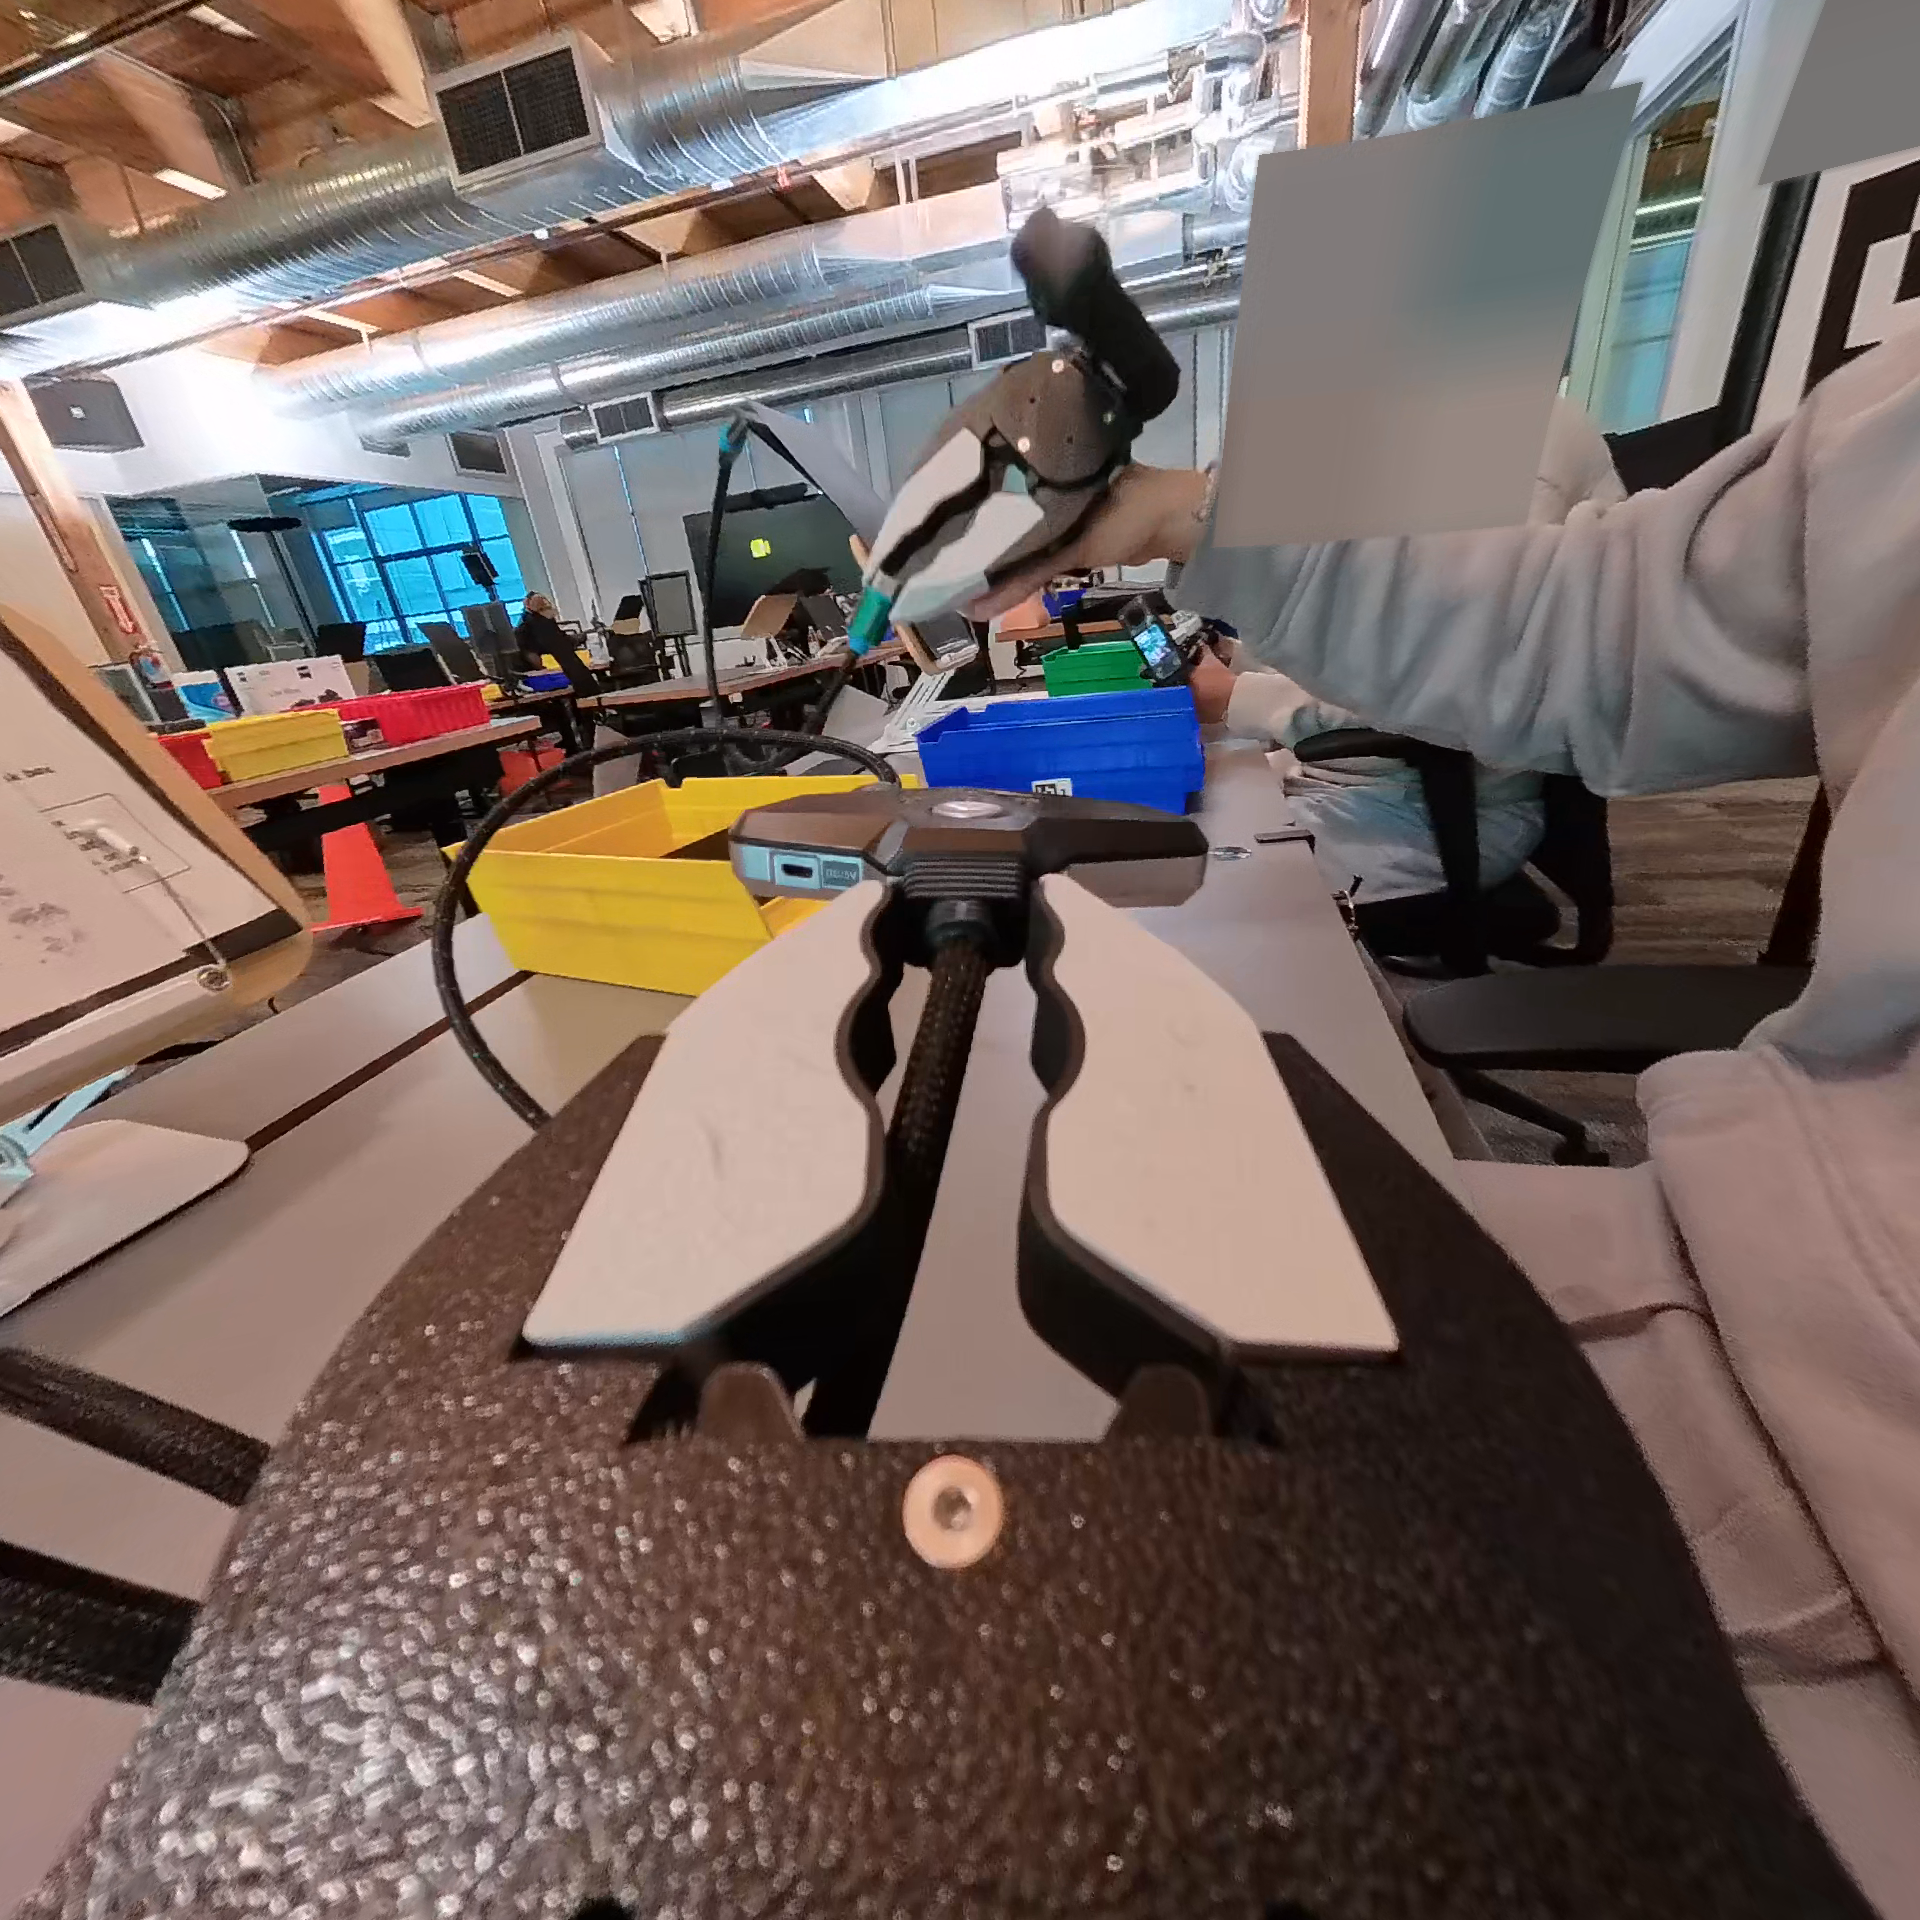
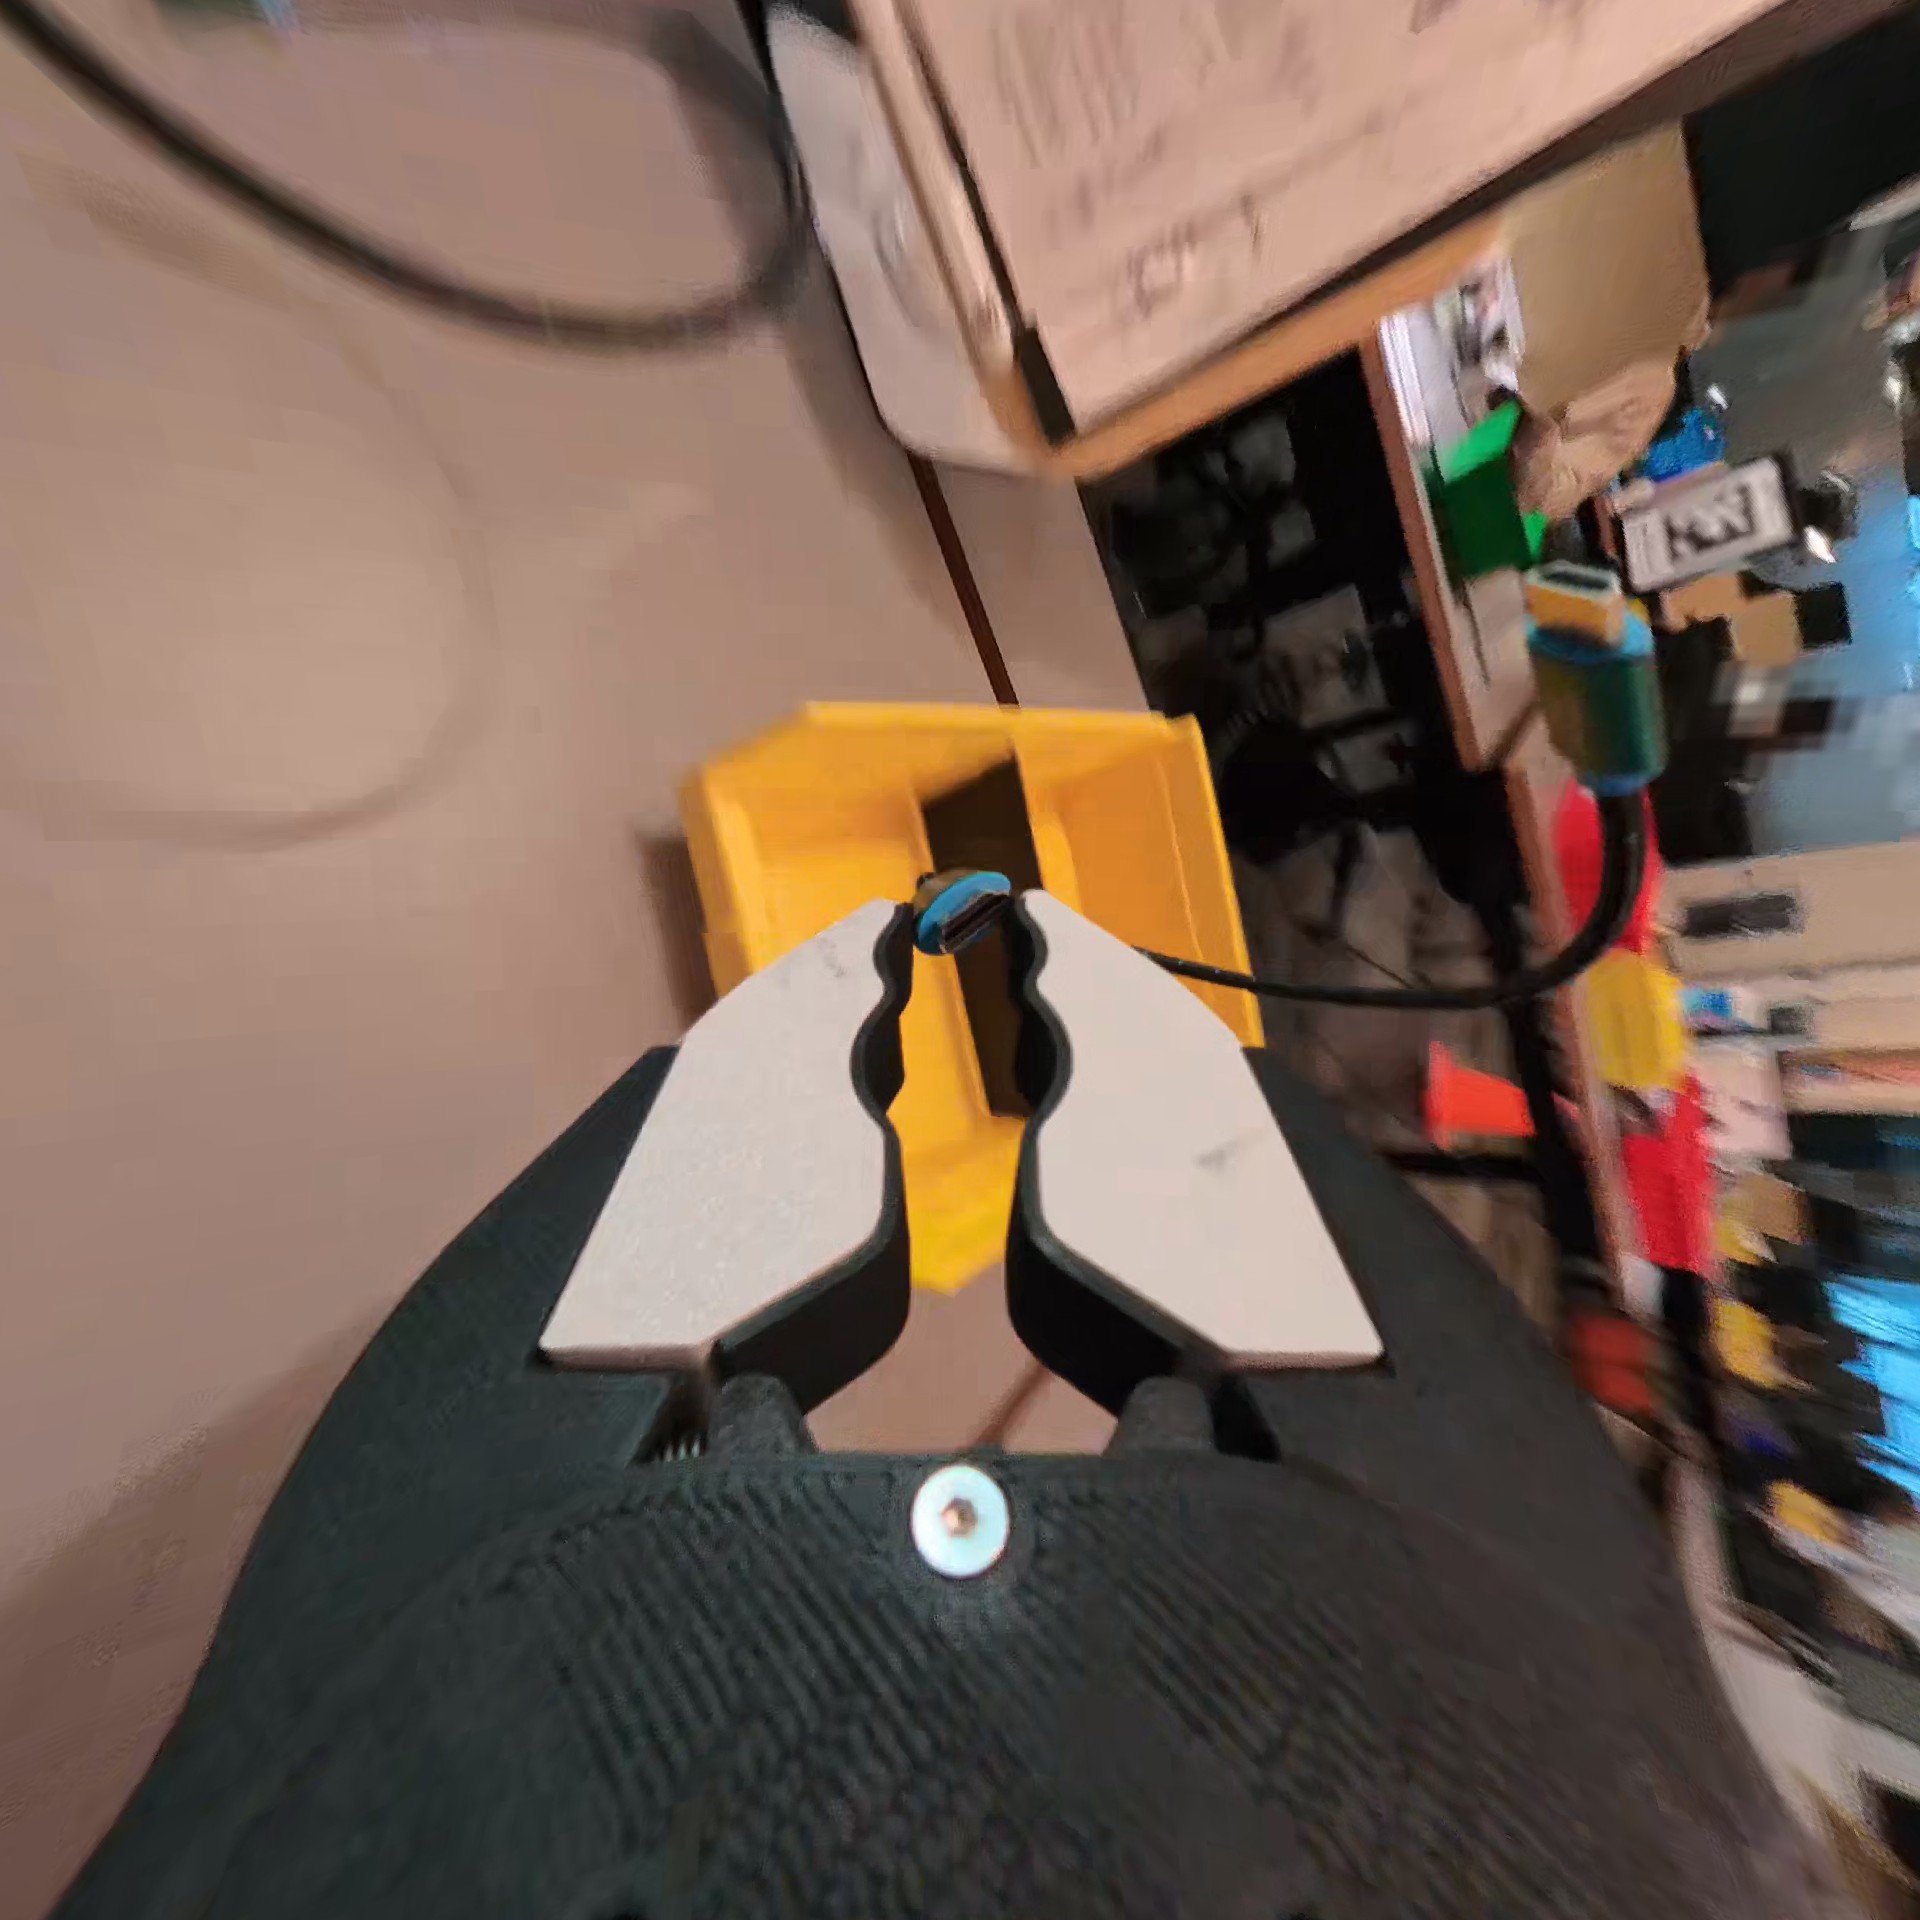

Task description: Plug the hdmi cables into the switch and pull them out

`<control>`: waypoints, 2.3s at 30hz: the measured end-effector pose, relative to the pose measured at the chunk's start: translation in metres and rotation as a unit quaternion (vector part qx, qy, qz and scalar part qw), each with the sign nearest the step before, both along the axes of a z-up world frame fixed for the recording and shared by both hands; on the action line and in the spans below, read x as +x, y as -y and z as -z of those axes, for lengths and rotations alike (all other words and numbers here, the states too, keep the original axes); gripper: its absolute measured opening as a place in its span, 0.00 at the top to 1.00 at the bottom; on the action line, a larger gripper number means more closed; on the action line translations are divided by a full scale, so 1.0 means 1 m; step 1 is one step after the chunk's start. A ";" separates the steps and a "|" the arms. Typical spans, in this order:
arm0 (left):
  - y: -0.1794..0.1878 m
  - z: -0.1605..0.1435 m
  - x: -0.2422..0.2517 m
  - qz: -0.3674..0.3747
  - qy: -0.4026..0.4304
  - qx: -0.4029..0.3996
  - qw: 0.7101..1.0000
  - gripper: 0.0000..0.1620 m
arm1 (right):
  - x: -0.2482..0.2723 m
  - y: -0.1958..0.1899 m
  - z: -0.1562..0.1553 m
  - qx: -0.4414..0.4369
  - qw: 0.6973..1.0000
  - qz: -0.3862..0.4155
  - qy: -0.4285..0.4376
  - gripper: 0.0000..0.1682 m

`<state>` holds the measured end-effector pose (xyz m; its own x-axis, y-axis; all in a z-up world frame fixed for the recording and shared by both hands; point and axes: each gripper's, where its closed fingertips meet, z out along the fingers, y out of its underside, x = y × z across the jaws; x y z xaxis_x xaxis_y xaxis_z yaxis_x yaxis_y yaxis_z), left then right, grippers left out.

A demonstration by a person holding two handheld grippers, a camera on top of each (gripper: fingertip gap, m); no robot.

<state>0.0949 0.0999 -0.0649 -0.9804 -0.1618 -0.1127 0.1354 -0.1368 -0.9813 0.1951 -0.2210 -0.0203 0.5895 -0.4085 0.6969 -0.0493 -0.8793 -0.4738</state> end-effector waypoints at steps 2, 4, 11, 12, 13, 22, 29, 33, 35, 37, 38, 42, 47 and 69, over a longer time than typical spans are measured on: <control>-0.004 0.000 0.003 -0.008 -0.002 -0.002 1.000 0.87 | 0.008 0.024 0.017 -0.114 0.993 0.027 -0.004 0.90; -0.007 -0.001 0.005 -0.011 -0.007 -0.007 1.000 0.87 | 0.012 0.040 0.035 -0.215 0.976 0.029 -0.031 0.90; -0.009 0.002 0.009 -0.010 -0.015 -0.012 1.000 0.87 | 0.038 0.057 0.078 -0.310 0.941 0.019 -0.131 0.94; -0.009 0.002 0.009 -0.009 -0.015 -0.013 1.000 0.87 | 0.043 0.060 0.083 -0.301 0.942 0.025 -0.146 0.94; -0.010 0.002 0.009 -0.009 -0.017 -0.015 1.000 0.87 | 0.046 0.061 0.087 -0.289 0.942 0.031 -0.165 0.94; -0.022 0.005 0.014 -0.020 -0.031 -0.030 0.999 0.87 | 0.064 0.074 0.020 -0.199 0.974 0.091 -0.060 0.94; -0.024 0.006 0.016 -0.024 -0.035 -0.031 0.999 0.87 | 0.044 0.082 -0.024 -0.191 0.979 0.067 -0.005 0.94; -0.022 0.006 0.016 -0.020 -0.040 -0.035 0.998 0.87 | 0.044 0.104 0.014 -0.242 0.966 0.077 -0.057 0.94; -0.020 0.007 0.016 -0.019 -0.040 -0.033 0.998 0.87 | 0.048 0.102 0.033 -0.244 0.965 0.067 -0.066 0.94; -0.018 0.007 0.016 -0.018 -0.041 -0.033 0.998 0.87 | 0.053 0.095 0.049 -0.258 0.963 0.048 -0.063 0.95; -0.017 0.007 0.016 -0.017 -0.041 -0.034 0.998 0.87 | 0.055 0.089 0.055 -0.258 0.964 0.038 -0.057 0.94; -0.012 0.009 0.014 -0.012 -0.043 -0.031 0.999 0.87 | 0.067 0.059 0.079 -0.214 0.976 0.010 -0.044 0.95; -0.006 0.013 0.012 -0.004 -0.048 -0.026 0.998 0.87 | 0.082 0.056 0.124 -0.201 0.977 0.030 -0.062 0.94; 0.012 0.021 -0.003 0.027 -0.019 0.013 0.999 0.87 | -0.078 -0.183 0.043 0.186 0.923 -0.291 -0.169 0.65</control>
